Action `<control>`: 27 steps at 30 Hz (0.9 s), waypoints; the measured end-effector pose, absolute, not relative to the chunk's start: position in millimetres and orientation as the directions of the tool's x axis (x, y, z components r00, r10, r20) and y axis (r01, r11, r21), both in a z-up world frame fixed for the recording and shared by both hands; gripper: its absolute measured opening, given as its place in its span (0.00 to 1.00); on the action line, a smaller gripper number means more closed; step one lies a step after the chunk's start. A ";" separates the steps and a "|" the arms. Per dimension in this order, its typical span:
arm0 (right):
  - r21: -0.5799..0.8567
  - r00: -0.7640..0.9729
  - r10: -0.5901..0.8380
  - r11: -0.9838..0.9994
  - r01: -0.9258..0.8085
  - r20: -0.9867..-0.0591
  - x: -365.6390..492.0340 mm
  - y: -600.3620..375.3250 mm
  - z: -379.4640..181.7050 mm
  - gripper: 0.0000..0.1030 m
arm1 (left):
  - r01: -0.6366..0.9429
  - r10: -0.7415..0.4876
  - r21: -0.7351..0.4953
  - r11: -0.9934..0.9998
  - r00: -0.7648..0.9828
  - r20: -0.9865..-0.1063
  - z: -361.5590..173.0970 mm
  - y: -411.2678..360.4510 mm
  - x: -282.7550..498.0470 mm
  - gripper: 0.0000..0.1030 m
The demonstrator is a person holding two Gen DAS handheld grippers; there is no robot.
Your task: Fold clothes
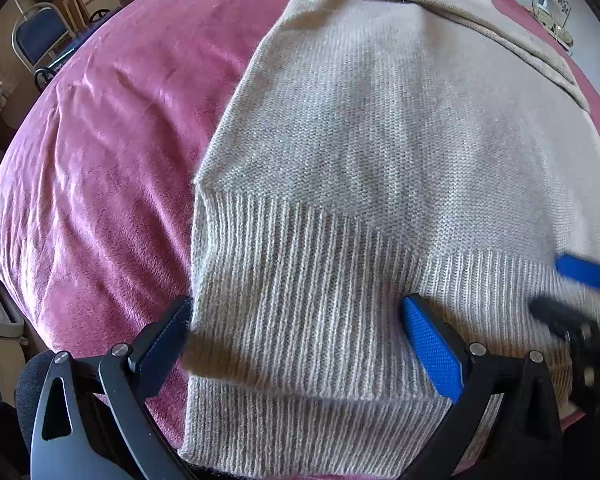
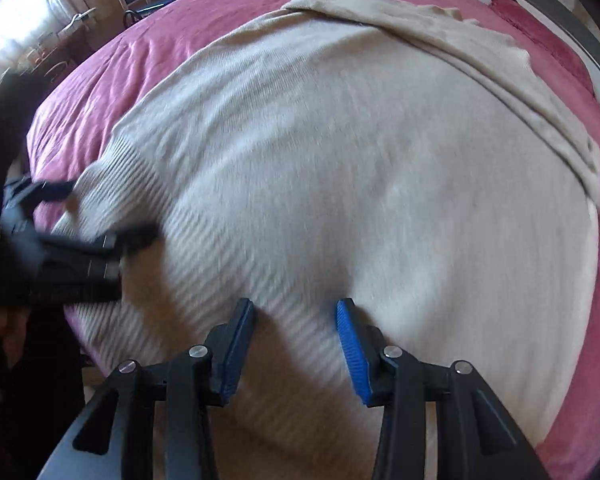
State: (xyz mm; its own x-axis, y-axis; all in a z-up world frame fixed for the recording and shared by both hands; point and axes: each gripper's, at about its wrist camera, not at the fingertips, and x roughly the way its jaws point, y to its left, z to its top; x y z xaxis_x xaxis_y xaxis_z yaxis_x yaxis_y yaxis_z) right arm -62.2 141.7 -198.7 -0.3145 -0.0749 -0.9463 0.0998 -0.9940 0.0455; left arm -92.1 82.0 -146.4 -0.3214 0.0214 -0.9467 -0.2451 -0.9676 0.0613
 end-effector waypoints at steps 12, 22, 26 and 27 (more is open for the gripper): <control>0.053 -0.326 -0.076 -0.996 0.079 -0.942 -33.3 156.5 -202.0 0.44 | -0.278 0.035 0.063 -0.958 -0.334 -0.942 -129.6 100.1 -105.9 1.00; 0.084 -0.339 -0.106 -0.993 0.079 -0.935 -34.4 167.1 -189.4 0.44 | -0.312 0.074 0.034 -0.949 -0.325 -0.943 -134.3 99.8 -108.5 1.00; 0.124 -0.471 -0.117 -0.992 0.017 -0.874 -38.5 197.6 -152.1 0.44 | -0.318 0.086 0.022 -0.948 -0.320 -0.944 -133.4 103.3 -103.7 1.00; 0.104 -0.486 -0.083 -0.994 -0.016 -0.870 -42.5 206.4 -145.3 0.44 | -0.318 0.085 0.022 -0.948 -0.319 -0.944 -133.2 105.2 -102.7 1.00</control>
